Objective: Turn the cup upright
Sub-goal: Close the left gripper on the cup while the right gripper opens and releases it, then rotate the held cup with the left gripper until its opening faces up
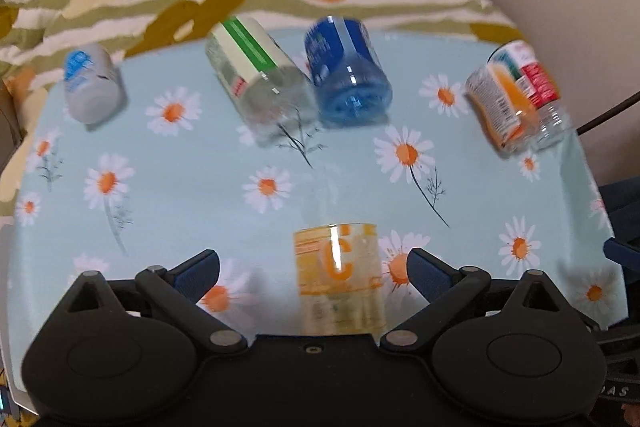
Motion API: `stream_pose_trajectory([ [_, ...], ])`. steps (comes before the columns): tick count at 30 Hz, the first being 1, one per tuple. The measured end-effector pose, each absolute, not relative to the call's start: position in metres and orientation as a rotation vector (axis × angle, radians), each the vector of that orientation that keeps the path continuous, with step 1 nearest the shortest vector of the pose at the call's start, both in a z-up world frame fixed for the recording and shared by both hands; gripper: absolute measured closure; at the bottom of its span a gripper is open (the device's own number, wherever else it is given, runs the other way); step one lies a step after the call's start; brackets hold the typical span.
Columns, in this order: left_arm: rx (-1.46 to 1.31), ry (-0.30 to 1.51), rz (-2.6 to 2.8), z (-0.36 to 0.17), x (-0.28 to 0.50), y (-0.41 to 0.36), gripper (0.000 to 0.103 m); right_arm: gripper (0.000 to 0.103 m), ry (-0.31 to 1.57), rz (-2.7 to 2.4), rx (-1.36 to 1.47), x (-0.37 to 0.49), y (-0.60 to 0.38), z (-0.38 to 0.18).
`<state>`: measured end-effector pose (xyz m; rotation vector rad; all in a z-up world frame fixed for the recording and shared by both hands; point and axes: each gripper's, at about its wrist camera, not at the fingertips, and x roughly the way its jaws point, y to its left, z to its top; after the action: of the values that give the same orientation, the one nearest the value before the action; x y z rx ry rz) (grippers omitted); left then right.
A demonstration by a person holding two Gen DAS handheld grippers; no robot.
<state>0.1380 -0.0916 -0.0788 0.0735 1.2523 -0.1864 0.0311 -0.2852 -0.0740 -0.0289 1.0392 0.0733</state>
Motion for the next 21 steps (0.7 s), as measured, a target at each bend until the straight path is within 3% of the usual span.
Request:
stream_pose_trajectory([
  [9, 0.070, 1.388, -0.111, -0.117, 0.162, -0.112, 0.013, 0.000, 1.092, 0.146, 0.046, 0.049, -0.323, -0.103],
  [16, 0.058, 1.455, -0.085, -0.134, 0.170, -0.112, 0.039, 0.000, 1.110, 0.182, 0.071, 0.058, -0.332, -0.112],
  [21, 0.072, 1.453, -0.092, -0.132, 0.171, -0.112, 0.041, 0.000, 1.108, 0.186, 0.080, 0.059, -0.336, -0.113],
])
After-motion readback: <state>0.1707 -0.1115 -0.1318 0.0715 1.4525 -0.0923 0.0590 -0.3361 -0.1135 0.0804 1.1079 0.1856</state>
